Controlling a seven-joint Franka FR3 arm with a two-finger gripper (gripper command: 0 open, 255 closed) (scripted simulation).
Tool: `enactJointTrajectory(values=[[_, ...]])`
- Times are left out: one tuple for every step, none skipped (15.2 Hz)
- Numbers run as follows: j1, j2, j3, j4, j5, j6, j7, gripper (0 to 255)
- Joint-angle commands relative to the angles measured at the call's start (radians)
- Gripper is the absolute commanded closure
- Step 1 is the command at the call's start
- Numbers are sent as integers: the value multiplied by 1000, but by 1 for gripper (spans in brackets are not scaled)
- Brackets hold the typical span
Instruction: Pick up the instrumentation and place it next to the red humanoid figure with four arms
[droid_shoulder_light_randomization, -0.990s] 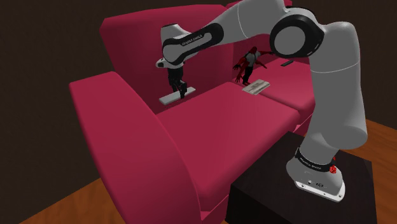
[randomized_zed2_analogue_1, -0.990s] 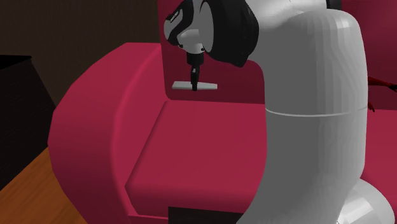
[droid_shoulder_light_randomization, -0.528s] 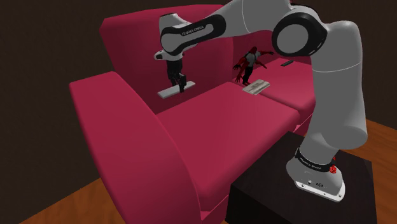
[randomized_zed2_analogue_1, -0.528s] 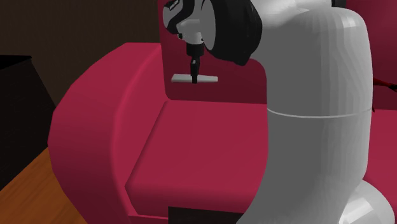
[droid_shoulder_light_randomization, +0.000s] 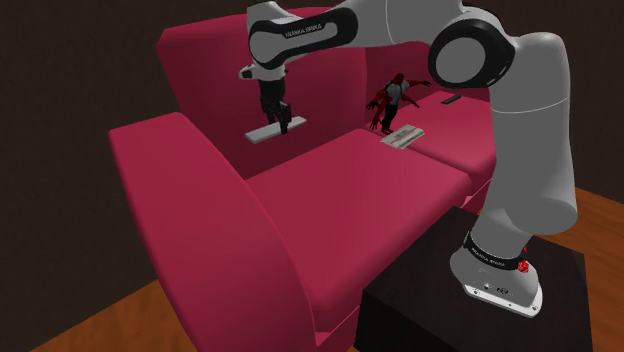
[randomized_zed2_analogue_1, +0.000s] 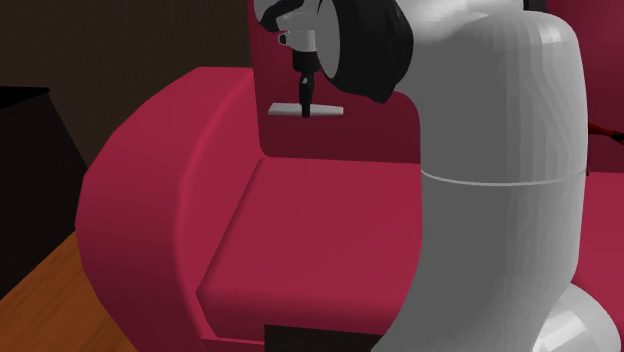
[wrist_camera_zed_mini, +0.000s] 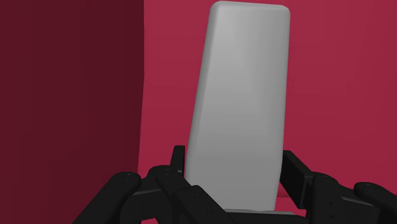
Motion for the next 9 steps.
enactJointTrajectory(values=[[-1, -1, 0, 26, 0, -27, 0, 255], [-1, 0, 0, 40, 0, -41, 1, 255], [-2, 1, 0, 56, 0, -55, 1, 255], [-2, 2, -1, 71, 0, -69, 1, 255], [-3, 4, -1, 87, 0, -84, 1, 255], [-3, 6, -1, 104, 0, -98, 1, 255], [-4, 9, -1, 121, 0, -113, 1, 255], [-5, 11, -1, 139, 1, -128, 2, 255], [-5, 15, -1, 158, 1, -143, 2, 255]])
